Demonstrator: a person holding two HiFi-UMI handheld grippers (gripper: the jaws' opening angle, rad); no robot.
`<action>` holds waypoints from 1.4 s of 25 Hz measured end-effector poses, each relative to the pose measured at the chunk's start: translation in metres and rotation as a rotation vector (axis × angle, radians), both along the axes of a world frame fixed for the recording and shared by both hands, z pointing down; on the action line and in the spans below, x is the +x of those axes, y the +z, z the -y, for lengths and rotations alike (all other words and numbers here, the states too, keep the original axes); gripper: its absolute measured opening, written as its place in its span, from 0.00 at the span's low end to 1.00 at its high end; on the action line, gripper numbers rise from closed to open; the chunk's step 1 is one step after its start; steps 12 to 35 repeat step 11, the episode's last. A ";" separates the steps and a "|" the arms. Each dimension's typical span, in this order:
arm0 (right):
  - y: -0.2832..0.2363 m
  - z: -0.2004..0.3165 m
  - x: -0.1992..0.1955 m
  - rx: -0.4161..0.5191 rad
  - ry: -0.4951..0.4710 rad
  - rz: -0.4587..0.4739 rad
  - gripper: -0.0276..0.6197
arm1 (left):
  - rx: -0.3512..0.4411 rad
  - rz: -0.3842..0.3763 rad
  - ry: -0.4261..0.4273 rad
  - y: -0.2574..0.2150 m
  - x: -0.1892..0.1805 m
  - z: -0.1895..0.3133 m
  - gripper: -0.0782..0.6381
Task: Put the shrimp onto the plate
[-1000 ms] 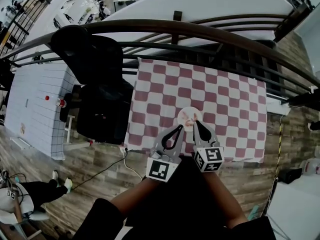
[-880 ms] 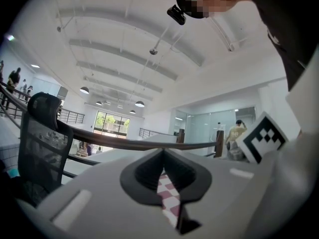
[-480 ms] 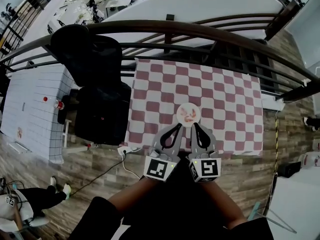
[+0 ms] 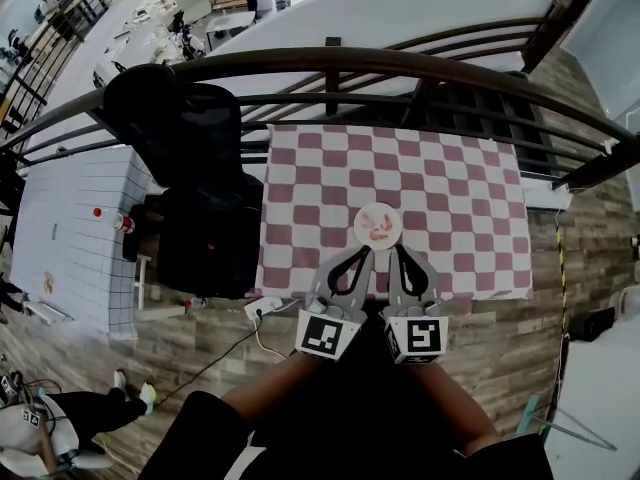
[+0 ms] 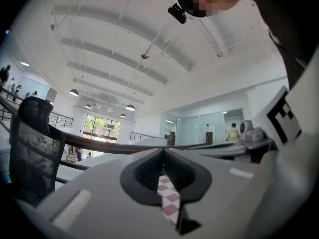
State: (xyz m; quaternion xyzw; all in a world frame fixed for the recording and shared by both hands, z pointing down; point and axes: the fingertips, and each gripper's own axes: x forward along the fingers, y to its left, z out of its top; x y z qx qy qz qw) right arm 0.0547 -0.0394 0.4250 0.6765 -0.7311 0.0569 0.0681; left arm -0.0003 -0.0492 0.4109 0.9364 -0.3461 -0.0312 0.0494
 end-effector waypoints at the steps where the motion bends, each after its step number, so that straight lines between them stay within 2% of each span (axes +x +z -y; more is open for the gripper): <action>1: -0.001 -0.002 0.001 0.006 0.004 0.001 0.04 | 0.003 -0.001 0.003 0.000 0.002 -0.003 0.12; 11: -0.009 -0.019 0.010 0.049 -0.014 -0.014 0.04 | -0.007 -0.008 -0.015 0.002 0.011 -0.015 0.12; 35: -0.009 -0.019 0.010 0.049 -0.014 -0.014 0.04 | -0.007 -0.008 -0.015 0.002 0.011 -0.015 0.12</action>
